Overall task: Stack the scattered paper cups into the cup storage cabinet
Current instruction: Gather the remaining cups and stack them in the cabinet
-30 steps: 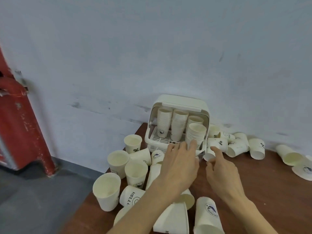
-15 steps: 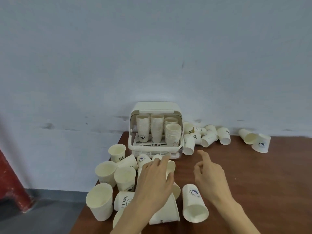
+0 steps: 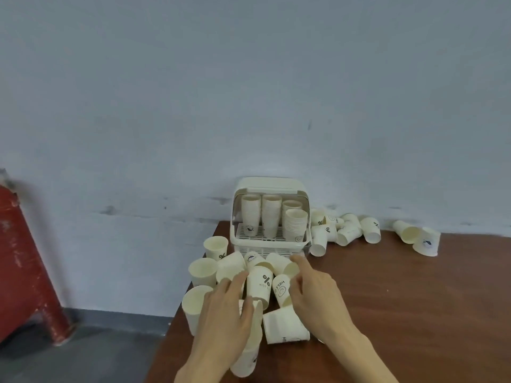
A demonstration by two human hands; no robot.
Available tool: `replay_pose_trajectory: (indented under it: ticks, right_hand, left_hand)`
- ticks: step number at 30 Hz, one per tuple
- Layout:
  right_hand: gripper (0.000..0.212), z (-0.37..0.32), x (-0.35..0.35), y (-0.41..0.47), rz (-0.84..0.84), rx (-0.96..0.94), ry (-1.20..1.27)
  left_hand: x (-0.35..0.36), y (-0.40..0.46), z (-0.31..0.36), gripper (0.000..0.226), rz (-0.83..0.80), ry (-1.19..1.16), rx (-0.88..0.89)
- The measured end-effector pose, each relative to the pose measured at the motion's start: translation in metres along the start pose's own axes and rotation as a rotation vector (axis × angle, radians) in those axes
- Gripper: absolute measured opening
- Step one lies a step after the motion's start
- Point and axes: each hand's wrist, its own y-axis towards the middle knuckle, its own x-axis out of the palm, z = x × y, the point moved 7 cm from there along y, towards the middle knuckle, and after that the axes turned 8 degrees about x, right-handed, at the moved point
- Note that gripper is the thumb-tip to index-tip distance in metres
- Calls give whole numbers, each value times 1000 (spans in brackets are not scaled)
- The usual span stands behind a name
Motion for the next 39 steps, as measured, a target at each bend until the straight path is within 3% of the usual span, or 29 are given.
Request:
replay_pose_trajectory:
  ticks: [9, 15, 21, 25, 28, 39]
  right_hand:
    - [39, -32, 51, -37, -108, -55, 42]
    - [44, -34, 82, -69, -346, 53, -117]
    - [35, -33, 107, -82, -496, 106, -350]
    - [8, -33, 108, -85, -509, 158, -396]
    - [9, -37, 103, -86, -472, 161, -412]
    - [14, -53, 56, -70, -352, 29, -345]
  left_hand:
    - [-28, -35, -46, 39, 124, 96, -44]
    - [-26, -36, -72, 45, 23, 208, -18]
    - [-12, -38, -95, 46, -147, 240, -138]
    - [-6, -39, -101, 30, -169, 280, -139]
    - [-6, -39, -103, 13, -145, 266, -148]
    - [-27, -28, -75, 8, 25, 190, -102]
